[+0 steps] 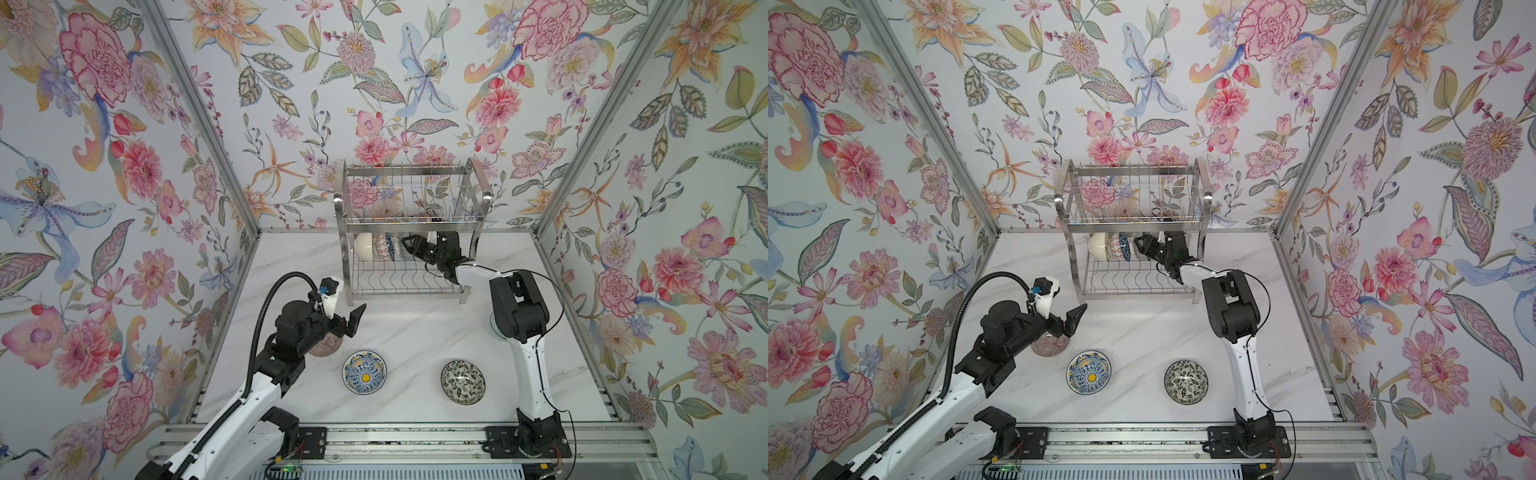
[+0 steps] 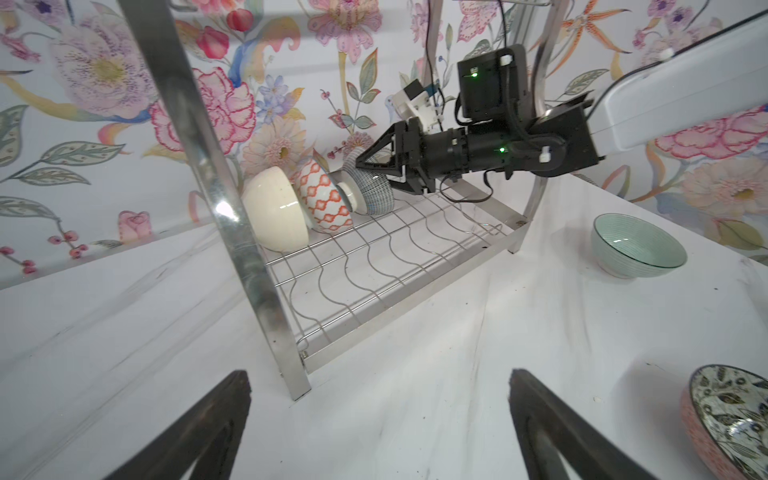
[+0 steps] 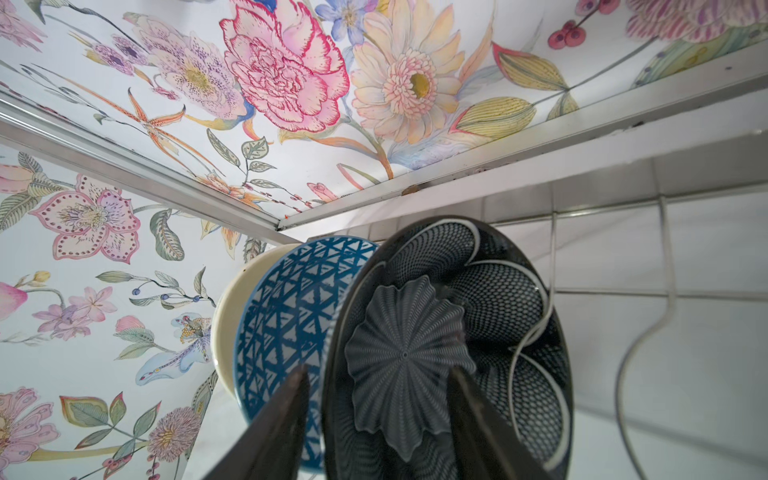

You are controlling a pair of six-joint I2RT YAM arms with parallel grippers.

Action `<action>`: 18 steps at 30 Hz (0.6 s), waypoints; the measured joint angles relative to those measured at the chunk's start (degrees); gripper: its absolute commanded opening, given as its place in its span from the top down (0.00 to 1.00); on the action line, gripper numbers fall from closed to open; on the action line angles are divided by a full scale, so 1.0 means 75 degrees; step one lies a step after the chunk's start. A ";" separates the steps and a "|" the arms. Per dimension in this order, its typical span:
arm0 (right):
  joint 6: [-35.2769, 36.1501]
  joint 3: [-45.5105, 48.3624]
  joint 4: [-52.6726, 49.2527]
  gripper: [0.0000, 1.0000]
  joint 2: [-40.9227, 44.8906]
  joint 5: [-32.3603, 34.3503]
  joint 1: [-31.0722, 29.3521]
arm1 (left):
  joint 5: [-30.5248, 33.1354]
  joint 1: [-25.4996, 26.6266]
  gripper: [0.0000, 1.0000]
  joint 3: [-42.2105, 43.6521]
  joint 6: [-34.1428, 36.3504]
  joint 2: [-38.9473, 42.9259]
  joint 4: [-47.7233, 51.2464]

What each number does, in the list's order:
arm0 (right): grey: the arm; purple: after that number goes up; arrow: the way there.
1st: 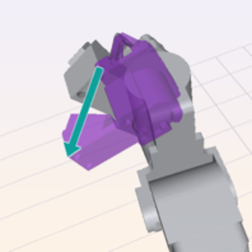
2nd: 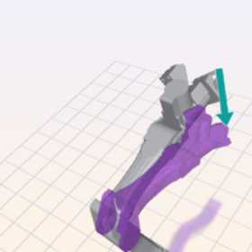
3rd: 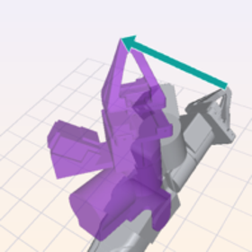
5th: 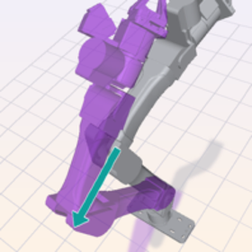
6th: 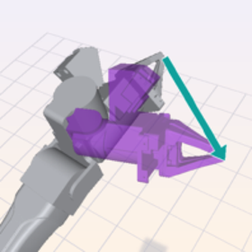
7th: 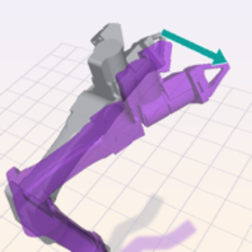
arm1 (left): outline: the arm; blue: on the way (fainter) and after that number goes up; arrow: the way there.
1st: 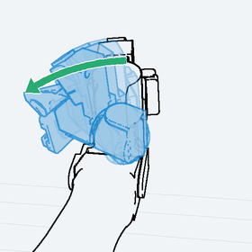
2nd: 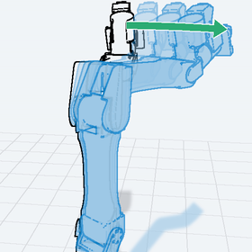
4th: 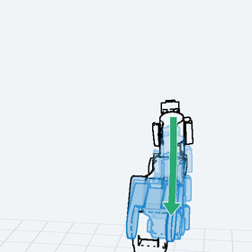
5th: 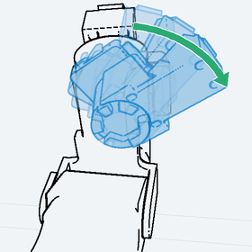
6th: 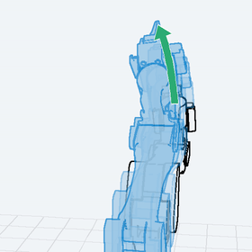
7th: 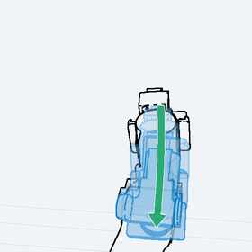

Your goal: Load the bowls into the dish rack

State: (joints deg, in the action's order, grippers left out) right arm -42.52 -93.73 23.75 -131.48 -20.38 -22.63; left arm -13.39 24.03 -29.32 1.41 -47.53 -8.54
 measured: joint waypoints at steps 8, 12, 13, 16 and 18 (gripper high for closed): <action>0.0399 0.0396 -0.0064 0.38 0.0335 0.0545 -0.0181 | 0.1769 0.0000 0.01 0.0000 -0.0169 0.0300 0.0216; 0.0568 0.0688 -0.0079 0.35 0.0536 0.0874 -0.0280 | 0.2305 0.0000 0.01 0.0000 -0.0189 0.0396 0.0256; 0.0595 0.0799 -0.0076 0.35 0.0621 0.0970 -0.0312 | 0.2416 0.0000 0.01 0.0000 -0.0192 0.0405 0.0262; 0.0676 0.1128 0.0038 0.34 0.0822 0.1224 -0.0402 | 0.2675 0.0000 0.01 -0.0003 -0.0224 0.0411 0.0323; 0.0737 0.1341 0.0163 0.34 0.0930 0.1399 -0.0463 | 0.2841 0.0000 0.01 -0.0006 -0.0254 0.0411 0.0385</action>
State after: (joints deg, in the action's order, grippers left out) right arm -36.99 -83.68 24.97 -124.51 -9.89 -26.11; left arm 7.92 24.03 -29.36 -0.49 -44.45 -5.65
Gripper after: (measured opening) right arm 0.658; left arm 0.989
